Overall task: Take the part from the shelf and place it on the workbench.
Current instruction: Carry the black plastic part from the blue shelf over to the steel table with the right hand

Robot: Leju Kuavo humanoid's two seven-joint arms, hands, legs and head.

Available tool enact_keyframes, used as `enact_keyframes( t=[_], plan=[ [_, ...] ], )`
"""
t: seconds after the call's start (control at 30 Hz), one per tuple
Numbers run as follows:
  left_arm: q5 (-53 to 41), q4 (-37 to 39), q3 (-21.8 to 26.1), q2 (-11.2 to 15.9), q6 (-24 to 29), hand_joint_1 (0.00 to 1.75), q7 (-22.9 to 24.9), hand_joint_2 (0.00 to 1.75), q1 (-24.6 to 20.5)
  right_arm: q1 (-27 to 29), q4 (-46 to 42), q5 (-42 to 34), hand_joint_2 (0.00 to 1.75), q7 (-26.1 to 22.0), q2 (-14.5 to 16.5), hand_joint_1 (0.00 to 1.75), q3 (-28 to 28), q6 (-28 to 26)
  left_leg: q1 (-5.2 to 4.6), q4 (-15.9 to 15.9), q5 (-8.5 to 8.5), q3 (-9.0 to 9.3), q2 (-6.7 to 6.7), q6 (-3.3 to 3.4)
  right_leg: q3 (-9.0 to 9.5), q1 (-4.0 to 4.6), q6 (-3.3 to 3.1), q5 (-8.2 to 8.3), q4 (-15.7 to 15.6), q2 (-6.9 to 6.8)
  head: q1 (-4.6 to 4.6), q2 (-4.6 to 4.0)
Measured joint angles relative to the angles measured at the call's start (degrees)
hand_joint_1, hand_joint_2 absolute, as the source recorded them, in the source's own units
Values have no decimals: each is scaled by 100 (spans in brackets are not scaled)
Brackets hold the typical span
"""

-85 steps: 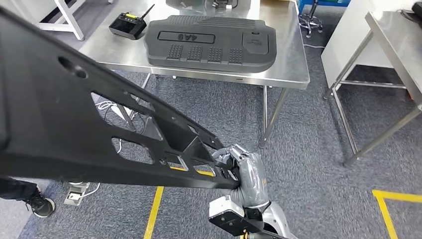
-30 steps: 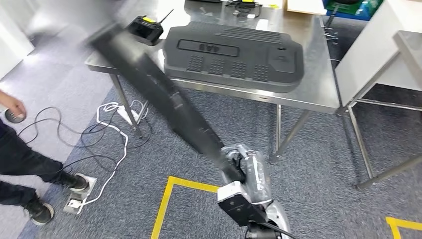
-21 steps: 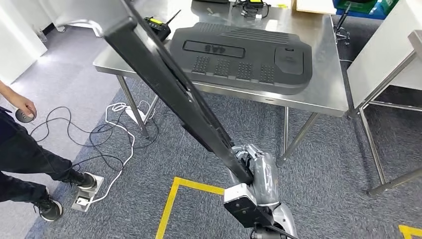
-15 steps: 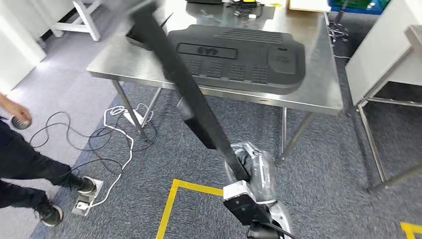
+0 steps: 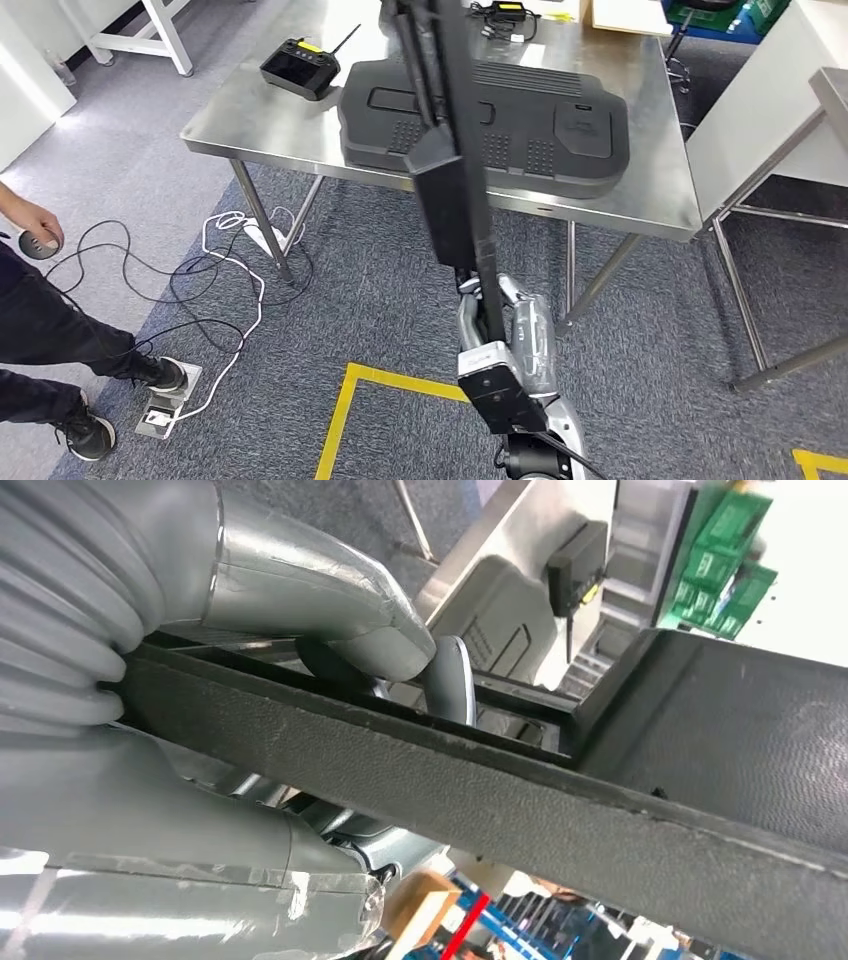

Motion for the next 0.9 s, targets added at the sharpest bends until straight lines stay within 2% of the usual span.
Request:
enact_keyframes(
  t=[0.03,0.07,0.1,0.13,0.2,0.23,0.27,0.33,0.4,0.43,0.47,0.53,0.57,0.6,0.63,0.7,0.73,0.77,0.8,0.9],
  plan=[
    [-11,0,-8,0,0,0,12,175,-1,10,1,-10,175,9,14,175,-49,-1,-10,0,-11,7,1,19,-225,1,3,-140,404,1,36,0],
    [-26,0,-16,0,-1,0,26,175,-1,27,2,-19,175,20,25,175,-103,-1,-23,1,-24,19,-2,34,-405,2,-1,-194,696,1,65,0],
    [-40,0,-24,0,-4,0,42,175,-1,46,4,-26,175,29,36,175,-160,0,-35,2,-39,38,-8,45,-492,4,-16,-130,785,1,90,0],
    [-54,0,-30,0,-9,0,57,175,-2,64,5,-31,175,37,45,175,-221,-1,-47,1,-58,68,-16,50,-466,10,-44,47,637,2,116,0],
    [-77,0,-34,-1,-25,0,86,175,-7,89,8,-48,175,38,65,175,-340,-1,-64,-5,-104,146,-31,41,-180,38,-126,499,-96,6,161,0],
    [-85,0,-36,-1,-30,0,97,175,-14,98,9,-65,175,31,74,175,-397,-1,-72,-6,-129,175,-35,24,-32,61,-158,639,-450,8,167,0],
    [-90,0,-37,-2,-34,0,103,175,-21,110,10,-89,175,20,83,175,-451,-1,-73,-12,-144,191,-35,0,61,84,-178,699,-672,11,169,0],
    [-92,-1,-39,-2,-35,0,109,175,-34,144,13,-137,175,-7,94,175,-552,-2,-69,-37,-158,207,-32,-65,111,117,-200,684,-813,24,159,0],
    [-93,-1,-40,-2,-35,0,110,175,-38,171,13,-158,175,-30,114,175,-637,-4,-74,-25,-199,238,-25,-133,161,83,-233,695,-884,31,160,0],
    [-93,-1,-40,-2,-35,0,109,175,-43,176,13,-160,175,-41,131,175,-670,-5,-80,90,-274,207,-22,-165,198,59,-252,700,-926,23,138,0],
    [-93,0,-40,-2,-35,0,109,175,-48,181,14,-164,175,-56,151,175,-701,-6,-79,326,-402,109,-19,-196,236,37,-271,700,-958,13,100,0],
    [-92,0,-40,-1,-35,0,110,175,-48,204,17,-190,175,-102,192,175,-761,-7,-57,1075,-714,-285,-15,-250,273,36,-303,669,-962,-8,9,0],
    [-90,0,-40,1,-35,0,110,175,-40,222,23,-210,175,-129,211,175,-793,-7,-46,1394,-796,-478,-15,-270,285,37,-310,651,-957,-13,-20,0],
    [-88,0,-41,2,-34,0,110,175,-31,241,30,-230,175,-154,230,175,-826,-7,-36,1538,-768,-592,-14,-283,302,37,-309,629,-952,-13,-39,0],
    [-86,0,-42,3,-34,0,110,175,-24,254,38,-245,175,-173,247,175,-856,-7,-28,1460,-628,-598,-13,-289,327,35,-300,606,-947,-9,-55,0],
    [-81,0,-43,12,-33,0,110,175,-19,267,49,-263,175,-194,281,175,-914,-8,-11,777,-166,-344,-9,-277,404,28,-265,543,-938,-3,-90,0],
    [-78,-1,-44,16,-32,0,110,175,-20,266,52,-268,175,-203,295,175,-940,-8,-16,424,-10,-200,-7,-261,433,36,-239,508,-923,3,-109,0],
    [-74,-1,-45,20,-31,0,110,175,-21,265,56,-276,175,-217,310,175,-969,-9,-18,171,73,-98,-7,-232,449,44,-211,481,-913,6,-120,0],
    [-68,-1,-47,20,-26,0,110,175,-19,264,59,-288,175,-236,324,175,-998,-10,-29,65,63,-59,-8,-197,451,53,-184,464,-909,9,-120,0],
    [-53,-2,-55,22,6,0,107,175,-8,266,63,-325,175,-303,359,175,-1092,-12,-39,-7,25,-29,-9,-85,464,44,-96,415,-901,13,-93,0]
  ],
)
